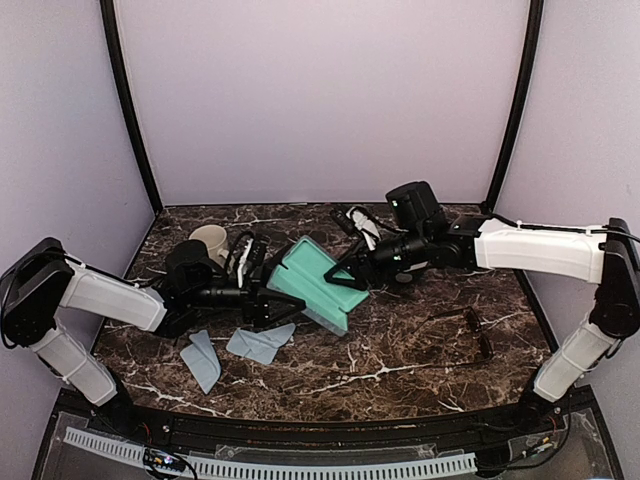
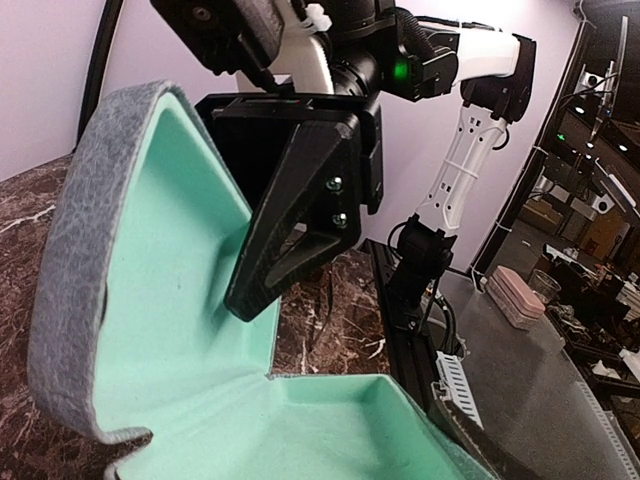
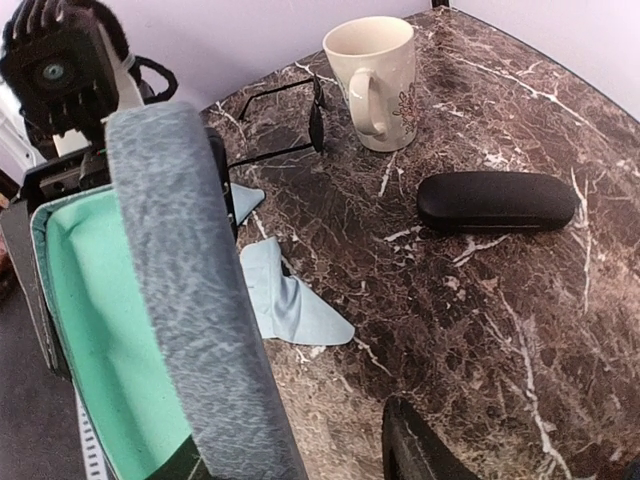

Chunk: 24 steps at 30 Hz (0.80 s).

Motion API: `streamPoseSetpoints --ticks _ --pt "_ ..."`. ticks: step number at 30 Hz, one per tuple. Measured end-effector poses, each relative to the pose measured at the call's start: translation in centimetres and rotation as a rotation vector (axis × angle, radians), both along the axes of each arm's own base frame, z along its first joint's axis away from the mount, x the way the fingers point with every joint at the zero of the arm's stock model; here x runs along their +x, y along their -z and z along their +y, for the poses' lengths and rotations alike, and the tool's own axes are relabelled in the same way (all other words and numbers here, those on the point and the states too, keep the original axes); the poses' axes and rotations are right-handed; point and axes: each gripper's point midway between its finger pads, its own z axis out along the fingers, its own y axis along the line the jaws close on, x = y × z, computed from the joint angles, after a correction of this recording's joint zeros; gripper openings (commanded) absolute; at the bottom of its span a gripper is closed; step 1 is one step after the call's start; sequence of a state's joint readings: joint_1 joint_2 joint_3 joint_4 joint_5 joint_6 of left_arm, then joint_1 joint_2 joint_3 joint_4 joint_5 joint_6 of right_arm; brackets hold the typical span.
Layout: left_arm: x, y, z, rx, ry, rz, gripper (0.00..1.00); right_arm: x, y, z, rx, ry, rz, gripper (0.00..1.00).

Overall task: Organize the sunglasses
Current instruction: Open the sunglasses case, then pass from the left arm to the right

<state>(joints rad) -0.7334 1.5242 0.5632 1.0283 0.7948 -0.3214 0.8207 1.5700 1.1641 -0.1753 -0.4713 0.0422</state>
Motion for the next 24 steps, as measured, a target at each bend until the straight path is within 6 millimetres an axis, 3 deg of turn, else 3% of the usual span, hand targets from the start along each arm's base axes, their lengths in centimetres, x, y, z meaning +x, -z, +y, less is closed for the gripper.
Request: streamPoseSetpoints --ticks 11,24 --pt "0.3 0.9 -0.1 0.031 -0.012 0.028 0.0 0.2 0.4 -0.2 -0.061 0.019 -0.053 0.3" --pt "1.0 1.7 -0.6 0.046 -0.019 0.082 0.03 0.7 0.9 -0.8 -0.137 0.029 -0.126 0.04"
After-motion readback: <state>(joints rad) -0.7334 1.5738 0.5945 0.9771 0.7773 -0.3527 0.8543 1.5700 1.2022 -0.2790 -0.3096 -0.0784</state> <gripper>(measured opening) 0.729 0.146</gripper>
